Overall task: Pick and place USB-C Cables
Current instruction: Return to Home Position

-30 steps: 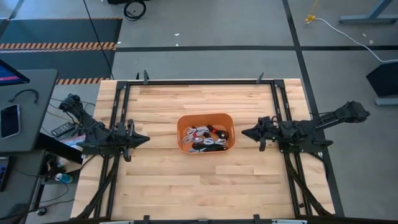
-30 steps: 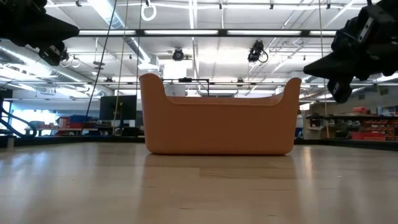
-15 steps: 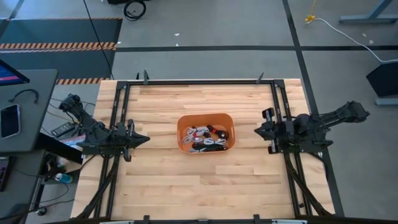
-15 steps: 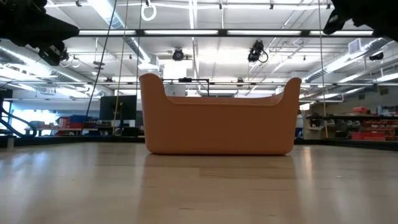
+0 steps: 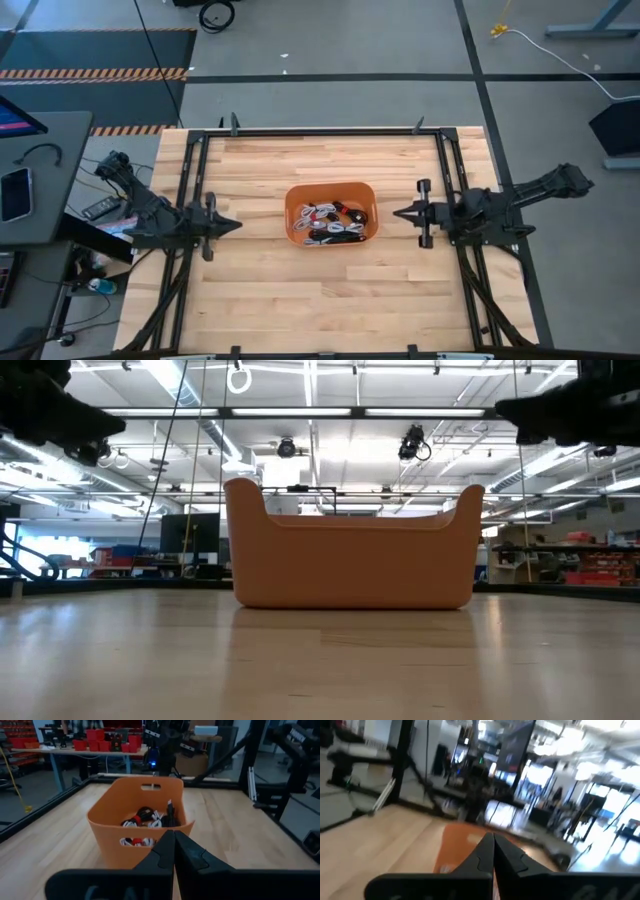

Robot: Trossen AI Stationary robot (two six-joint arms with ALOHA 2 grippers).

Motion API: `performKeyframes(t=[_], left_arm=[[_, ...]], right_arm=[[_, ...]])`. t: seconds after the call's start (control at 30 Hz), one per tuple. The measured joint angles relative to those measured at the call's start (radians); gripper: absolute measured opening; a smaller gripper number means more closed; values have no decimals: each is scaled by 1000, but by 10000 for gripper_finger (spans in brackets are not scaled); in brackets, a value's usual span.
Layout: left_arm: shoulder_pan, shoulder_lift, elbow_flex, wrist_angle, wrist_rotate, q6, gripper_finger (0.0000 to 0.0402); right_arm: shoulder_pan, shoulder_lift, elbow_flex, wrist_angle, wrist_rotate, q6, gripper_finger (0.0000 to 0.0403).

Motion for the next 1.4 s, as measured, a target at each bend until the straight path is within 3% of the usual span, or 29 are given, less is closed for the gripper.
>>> performKeyframes(t=[0.13,0.23,0.47,0.63,0.87,1.4], left_arm=[[0,0,-26,0,0,-4,7],[0,0,-37,0,0,-28,7],[0,0,-38,4,0,-16,7],[0,0,-38,4,0,-20,7],[0,0,-38,4,0,-20,7],[0,0,-38,3,0,-24,7]], right_arm=[[0,-11,-16,-112,0,70,9],[0,-16,-21,-101,6,48,14],[-12,-37,-21,-96,148,-9,12],[-9,-38,-21,-105,68,-9,10],[-9,-38,-21,-159,-126,-2,9],[-9,-38,-21,-134,-134,-2,15]])
